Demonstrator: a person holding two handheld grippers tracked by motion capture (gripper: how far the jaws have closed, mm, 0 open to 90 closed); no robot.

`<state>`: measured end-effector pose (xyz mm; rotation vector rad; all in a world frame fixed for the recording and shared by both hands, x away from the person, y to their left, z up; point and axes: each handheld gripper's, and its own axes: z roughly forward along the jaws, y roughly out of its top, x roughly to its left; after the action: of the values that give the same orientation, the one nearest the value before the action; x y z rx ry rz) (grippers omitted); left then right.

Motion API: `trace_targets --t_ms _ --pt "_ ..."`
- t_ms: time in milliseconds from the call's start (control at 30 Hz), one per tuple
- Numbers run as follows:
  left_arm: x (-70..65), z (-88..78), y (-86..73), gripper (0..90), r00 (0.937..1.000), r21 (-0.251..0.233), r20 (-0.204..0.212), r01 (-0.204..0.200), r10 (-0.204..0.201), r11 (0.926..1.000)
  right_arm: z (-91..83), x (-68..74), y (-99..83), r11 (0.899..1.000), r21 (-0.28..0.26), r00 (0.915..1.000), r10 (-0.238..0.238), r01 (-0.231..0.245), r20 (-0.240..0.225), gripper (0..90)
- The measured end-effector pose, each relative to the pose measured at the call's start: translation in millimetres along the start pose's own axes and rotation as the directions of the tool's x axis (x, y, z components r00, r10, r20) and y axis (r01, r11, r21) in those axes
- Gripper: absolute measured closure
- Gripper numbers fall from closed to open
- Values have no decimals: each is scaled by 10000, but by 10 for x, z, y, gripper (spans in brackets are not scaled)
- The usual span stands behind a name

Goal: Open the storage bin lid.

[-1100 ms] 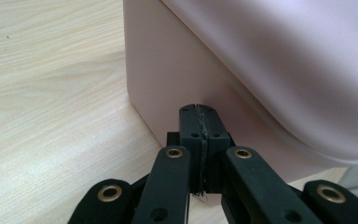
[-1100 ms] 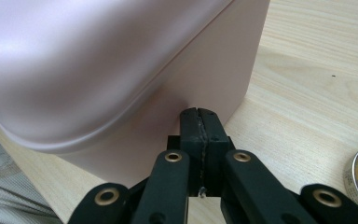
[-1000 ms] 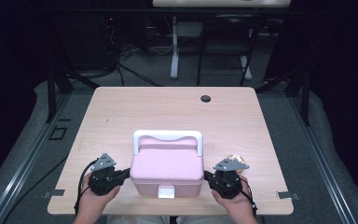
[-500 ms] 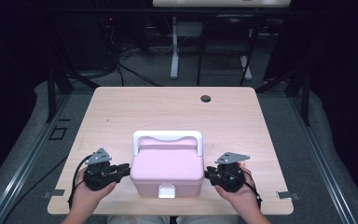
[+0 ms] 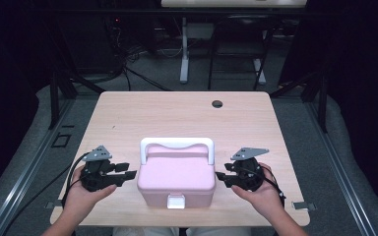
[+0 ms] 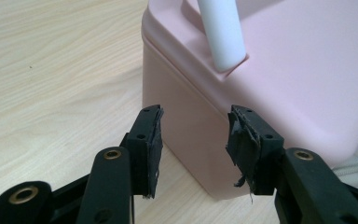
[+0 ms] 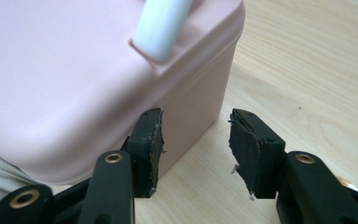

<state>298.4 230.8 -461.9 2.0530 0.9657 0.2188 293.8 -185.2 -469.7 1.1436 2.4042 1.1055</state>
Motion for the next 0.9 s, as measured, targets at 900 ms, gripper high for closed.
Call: trace_targets --t_ms 900 --pt "-15 34 446 486 9980 -61 626 -93 96 9999 -98 -44 487 9988 -481 9924 -112 53 -1222 520"
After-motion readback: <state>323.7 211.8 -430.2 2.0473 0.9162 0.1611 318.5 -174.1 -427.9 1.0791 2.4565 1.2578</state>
